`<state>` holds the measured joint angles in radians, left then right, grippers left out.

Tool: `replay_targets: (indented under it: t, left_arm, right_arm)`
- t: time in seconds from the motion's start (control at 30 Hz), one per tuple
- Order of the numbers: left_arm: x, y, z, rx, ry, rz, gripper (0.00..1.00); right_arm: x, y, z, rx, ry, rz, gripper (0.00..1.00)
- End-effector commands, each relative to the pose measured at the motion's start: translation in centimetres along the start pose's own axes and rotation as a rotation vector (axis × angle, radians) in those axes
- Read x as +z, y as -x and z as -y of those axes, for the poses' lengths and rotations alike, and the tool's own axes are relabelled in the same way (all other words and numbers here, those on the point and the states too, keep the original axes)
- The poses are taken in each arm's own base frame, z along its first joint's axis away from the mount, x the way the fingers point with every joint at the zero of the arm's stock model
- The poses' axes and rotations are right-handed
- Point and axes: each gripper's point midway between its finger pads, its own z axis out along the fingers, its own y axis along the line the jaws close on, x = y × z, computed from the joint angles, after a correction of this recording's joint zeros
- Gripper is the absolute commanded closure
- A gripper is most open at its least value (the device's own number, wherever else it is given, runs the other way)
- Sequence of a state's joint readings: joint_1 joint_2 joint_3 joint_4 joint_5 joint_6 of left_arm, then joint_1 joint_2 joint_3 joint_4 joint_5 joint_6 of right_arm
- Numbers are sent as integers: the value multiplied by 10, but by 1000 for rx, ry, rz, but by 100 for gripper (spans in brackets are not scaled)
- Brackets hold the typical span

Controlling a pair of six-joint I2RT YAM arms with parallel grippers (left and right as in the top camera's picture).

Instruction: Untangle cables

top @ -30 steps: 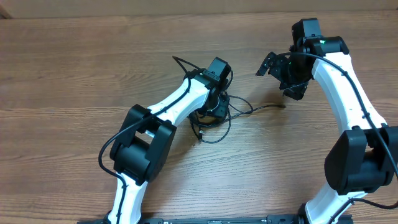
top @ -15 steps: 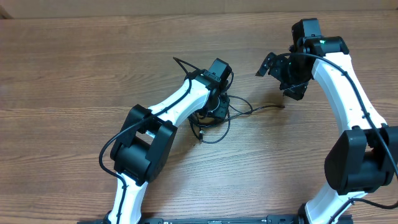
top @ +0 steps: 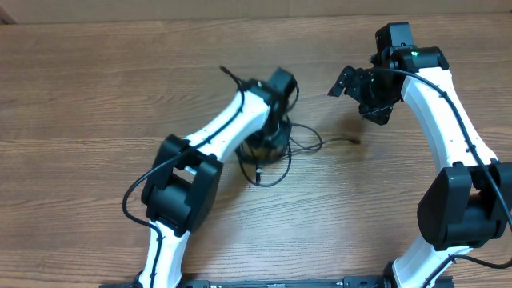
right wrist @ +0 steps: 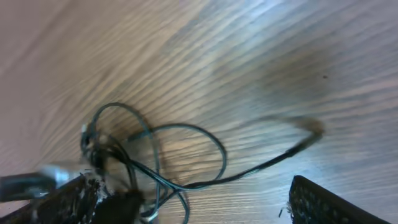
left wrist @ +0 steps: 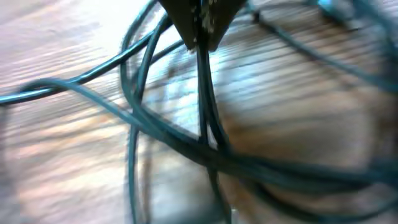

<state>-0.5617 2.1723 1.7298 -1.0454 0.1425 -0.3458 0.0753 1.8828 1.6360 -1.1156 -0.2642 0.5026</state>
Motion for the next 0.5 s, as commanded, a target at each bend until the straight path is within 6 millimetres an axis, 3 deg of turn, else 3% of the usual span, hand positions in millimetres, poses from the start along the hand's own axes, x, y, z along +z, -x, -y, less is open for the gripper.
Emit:
replay_targets:
  t: [0.0, 0.1, 0.2, 0.47]
  left_arm:
    - [-89, 46, -6, -26, -72, 172, 96]
    - [-133, 50, -13, 64, -109, 202, 96]
    - [-164, 46, -19, 160, -140, 215, 96]
    - [-213, 45, -28, 197, -265, 272, 96]
  right_arm:
    - [-14, -6, -41, -142, 206, -34, 9]
    - [-28, -17, -69, -231, 370, -69, 10]
    - [-43, -23, -85, -270, 470, -76, 10]
    - [-89, -39, -121, -382, 644, -35, 10]
